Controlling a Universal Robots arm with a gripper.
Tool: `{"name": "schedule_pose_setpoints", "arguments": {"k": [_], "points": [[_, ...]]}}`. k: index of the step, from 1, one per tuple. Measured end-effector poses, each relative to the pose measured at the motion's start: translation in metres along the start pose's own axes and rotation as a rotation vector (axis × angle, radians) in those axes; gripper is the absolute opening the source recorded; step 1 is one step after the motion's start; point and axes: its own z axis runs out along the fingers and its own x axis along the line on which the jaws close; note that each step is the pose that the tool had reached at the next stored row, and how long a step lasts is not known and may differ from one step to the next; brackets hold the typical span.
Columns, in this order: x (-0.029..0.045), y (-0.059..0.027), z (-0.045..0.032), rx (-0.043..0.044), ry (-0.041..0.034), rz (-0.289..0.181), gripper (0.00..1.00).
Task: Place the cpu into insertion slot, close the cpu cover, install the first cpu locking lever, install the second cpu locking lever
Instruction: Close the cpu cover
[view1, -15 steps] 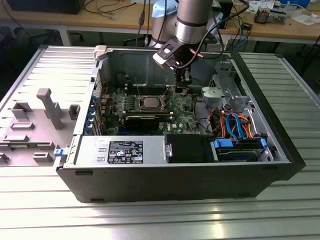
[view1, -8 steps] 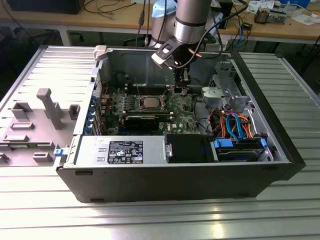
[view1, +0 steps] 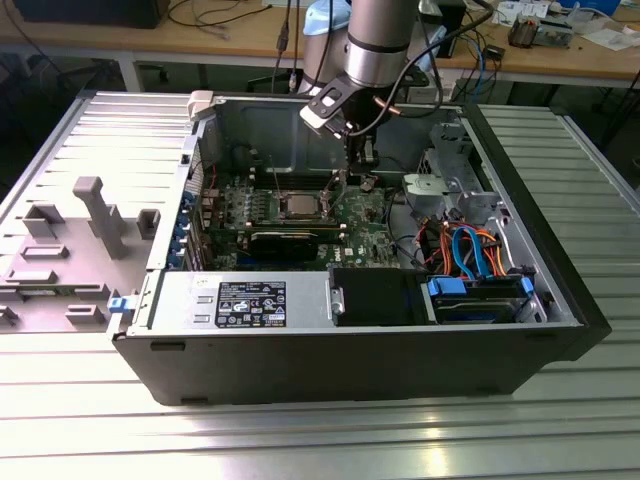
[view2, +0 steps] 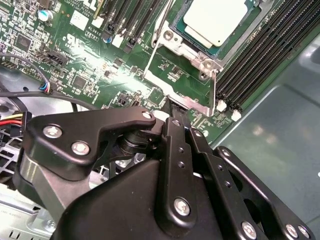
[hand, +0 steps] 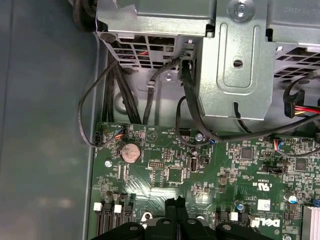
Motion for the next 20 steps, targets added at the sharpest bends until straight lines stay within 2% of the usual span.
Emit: {"name": "schedule_pose_setpoints", "arguments": {"k": [9, 20], "points": [[0.0013, -0.0054, 0.0002, 0.0001, 0.0, 0.0, 0.11], [0.0033, -0.0183, 0.0009, 0.0001, 0.0, 0.0, 0.11]]}}
